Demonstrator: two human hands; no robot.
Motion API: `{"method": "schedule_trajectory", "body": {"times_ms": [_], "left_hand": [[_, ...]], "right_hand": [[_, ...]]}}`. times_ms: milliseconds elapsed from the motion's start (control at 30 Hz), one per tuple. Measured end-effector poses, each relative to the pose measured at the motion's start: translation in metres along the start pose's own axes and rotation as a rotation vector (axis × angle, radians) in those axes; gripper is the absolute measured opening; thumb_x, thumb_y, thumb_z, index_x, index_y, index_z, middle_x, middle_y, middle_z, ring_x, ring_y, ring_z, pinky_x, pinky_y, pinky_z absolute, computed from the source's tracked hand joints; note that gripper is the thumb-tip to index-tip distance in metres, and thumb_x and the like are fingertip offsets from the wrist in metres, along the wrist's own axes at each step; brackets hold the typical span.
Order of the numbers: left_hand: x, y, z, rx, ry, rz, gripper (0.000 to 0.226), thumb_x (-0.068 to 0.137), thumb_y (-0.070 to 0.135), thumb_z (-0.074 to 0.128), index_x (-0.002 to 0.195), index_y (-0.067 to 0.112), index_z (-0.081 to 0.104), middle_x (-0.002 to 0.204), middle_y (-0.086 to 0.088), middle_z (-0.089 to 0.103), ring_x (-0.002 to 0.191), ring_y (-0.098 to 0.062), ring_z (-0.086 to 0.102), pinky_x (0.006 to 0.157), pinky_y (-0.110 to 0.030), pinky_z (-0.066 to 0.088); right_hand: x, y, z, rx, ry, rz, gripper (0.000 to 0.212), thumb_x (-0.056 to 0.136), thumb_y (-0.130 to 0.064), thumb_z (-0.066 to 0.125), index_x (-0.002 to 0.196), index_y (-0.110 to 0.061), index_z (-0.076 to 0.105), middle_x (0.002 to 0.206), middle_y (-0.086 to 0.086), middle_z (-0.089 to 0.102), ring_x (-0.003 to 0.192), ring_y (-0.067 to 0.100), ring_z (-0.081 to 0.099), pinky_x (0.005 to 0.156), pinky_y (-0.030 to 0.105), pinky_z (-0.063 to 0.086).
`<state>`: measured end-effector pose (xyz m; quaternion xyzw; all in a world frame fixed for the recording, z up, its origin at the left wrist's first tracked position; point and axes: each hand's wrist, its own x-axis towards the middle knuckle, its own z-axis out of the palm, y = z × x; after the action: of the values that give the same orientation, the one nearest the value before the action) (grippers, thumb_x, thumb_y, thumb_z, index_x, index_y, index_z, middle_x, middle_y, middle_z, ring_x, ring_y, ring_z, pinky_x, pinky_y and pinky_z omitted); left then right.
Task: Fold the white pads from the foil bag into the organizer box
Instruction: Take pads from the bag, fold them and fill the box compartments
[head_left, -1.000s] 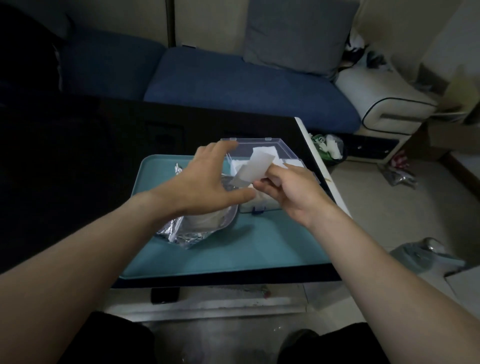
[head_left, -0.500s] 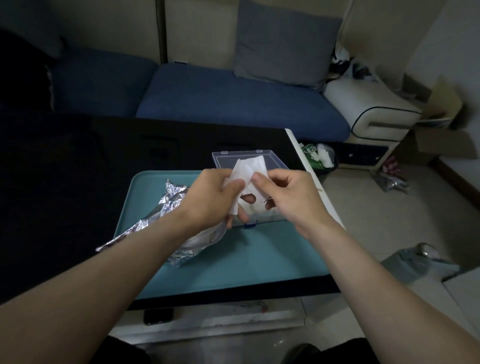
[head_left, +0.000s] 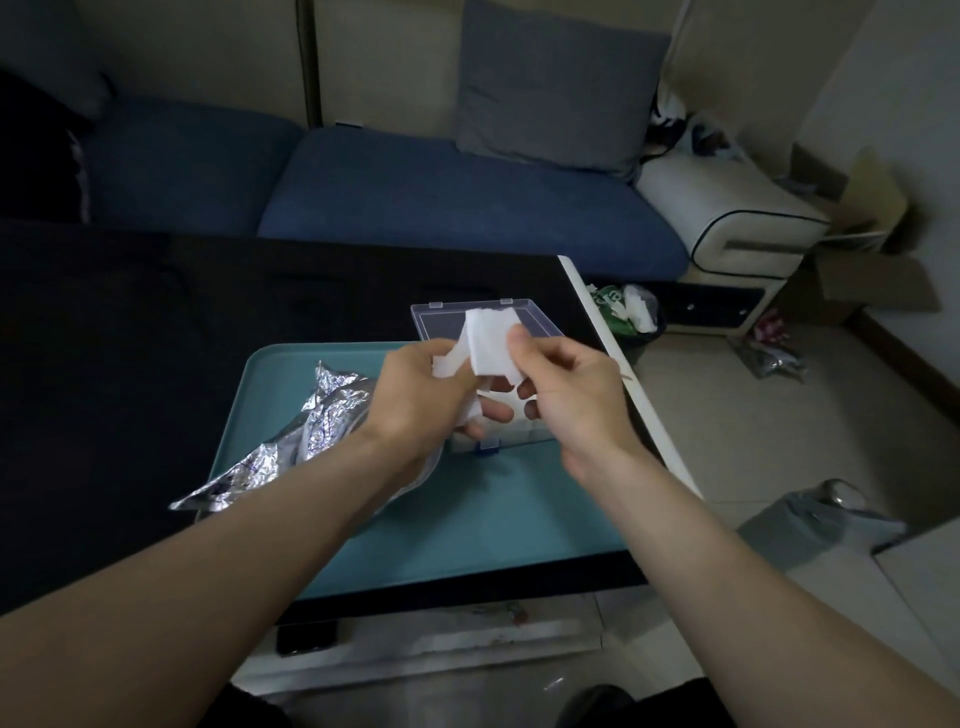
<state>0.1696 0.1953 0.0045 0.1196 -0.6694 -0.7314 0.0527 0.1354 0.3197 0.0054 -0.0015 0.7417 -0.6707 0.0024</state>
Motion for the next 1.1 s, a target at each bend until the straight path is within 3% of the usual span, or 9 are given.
{"method": "schedule_trajectory", "body": {"times_ms": [133,233,400,567,700,800,967,1033,1100], "left_hand": [[0.004,-0.005,0.005,-0.051,-0.049,-0.045,0.02,0.102,0.015,0.048,0.099,0.001,0.063,0.075,-0.013,0.068,0.055,-0.028,0.061,0.044,-0.028,0.045],[0.005,-0.003,0.007,-0.158,-0.049,-0.114,0.037,0.105,0.032,0.041,0.098,0.005,0.065,0.077,-0.015,0.067,0.058,-0.028,0.058,0.046,-0.028,0.043],[0.004,-0.006,0.005,-0.115,0.023,-0.047,0.024,0.104,0.008,0.038,0.107,0.0,0.06,0.074,-0.011,0.07,0.055,-0.018,0.063,0.039,-0.024,0.038],[0.007,-0.009,0.003,-0.081,0.041,-0.005,0.021,0.104,0.008,0.042,0.114,-0.003,0.057,0.085,-0.018,0.069,0.055,-0.016,0.065,0.039,-0.023,0.04],[0.008,-0.013,0.01,-0.024,-0.006,0.027,0.015,0.098,0.0,0.049,0.104,-0.003,0.063,0.073,-0.013,0.066,0.049,-0.022,0.054,0.045,-0.026,0.042],[0.004,-0.011,0.015,-0.008,-0.072,0.041,0.018,0.095,-0.007,0.046,0.103,-0.002,0.061,0.062,-0.007,0.061,0.048,-0.017,0.053,0.044,-0.026,0.043],[0.003,-0.007,0.009,-0.021,-0.203,0.024,0.033,0.089,-0.02,0.038,0.11,-0.003,0.057,0.075,-0.012,0.065,0.056,-0.019,0.057,0.048,-0.026,0.044],[0.003,-0.005,0.004,-0.017,-0.208,0.003,0.033,0.09,-0.02,0.037,0.107,-0.002,0.059,0.088,-0.017,0.069,0.066,-0.021,0.065,0.05,-0.023,0.047],[0.004,-0.006,0.001,-0.045,-0.173,-0.018,0.028,0.093,-0.017,0.039,0.103,-0.002,0.061,0.093,-0.015,0.071,0.072,-0.02,0.07,0.054,-0.02,0.052]], "right_hand": [[-0.001,0.007,0.012,0.1,0.044,0.067,0.03,0.095,-0.029,0.069,0.092,0.0,0.067,0.083,0.005,0.069,0.067,0.011,0.072,0.056,0.022,0.057],[0.001,0.013,0.013,0.008,0.053,-0.009,0.025,0.094,-0.027,0.069,0.086,-0.003,0.067,0.076,0.004,0.066,0.069,0.018,0.072,0.057,0.024,0.058],[0.006,0.01,0.004,-0.152,0.07,-0.076,0.021,0.095,-0.03,0.069,0.092,-0.009,0.073,0.075,-0.001,0.069,0.059,0.001,0.063,0.057,0.014,0.046],[0.005,0.002,0.002,0.072,0.038,0.101,0.019,0.093,-0.031,0.071,0.089,-0.012,0.071,0.078,-0.004,0.069,0.062,0.004,0.062,0.061,0.018,0.046],[-0.003,0.003,0.018,0.247,0.046,0.231,0.021,0.098,-0.028,0.064,0.094,-0.008,0.067,0.086,0.004,0.071,0.052,0.006,0.066,0.04,0.017,0.042],[0.0,0.011,0.027,0.2,0.103,0.22,0.027,0.097,-0.036,0.063,0.108,-0.011,0.061,0.101,0.012,0.073,0.071,0.02,0.07,0.038,0.022,0.042],[0.01,0.007,0.014,0.129,0.074,0.079,0.013,0.098,-0.026,0.063,0.093,-0.015,0.068,0.098,0.008,0.073,0.09,0.027,0.073,0.059,0.033,0.058],[0.016,0.002,0.005,0.139,0.135,0.079,0.013,0.097,-0.025,0.063,0.087,-0.017,0.068,0.093,0.005,0.072,0.088,0.024,0.07,0.07,0.035,0.057],[0.02,-0.004,-0.004,0.182,0.17,0.122,0.015,0.096,-0.025,0.064,0.083,-0.019,0.067,0.082,-0.001,0.068,0.079,0.017,0.062,0.069,0.032,0.05]]}}
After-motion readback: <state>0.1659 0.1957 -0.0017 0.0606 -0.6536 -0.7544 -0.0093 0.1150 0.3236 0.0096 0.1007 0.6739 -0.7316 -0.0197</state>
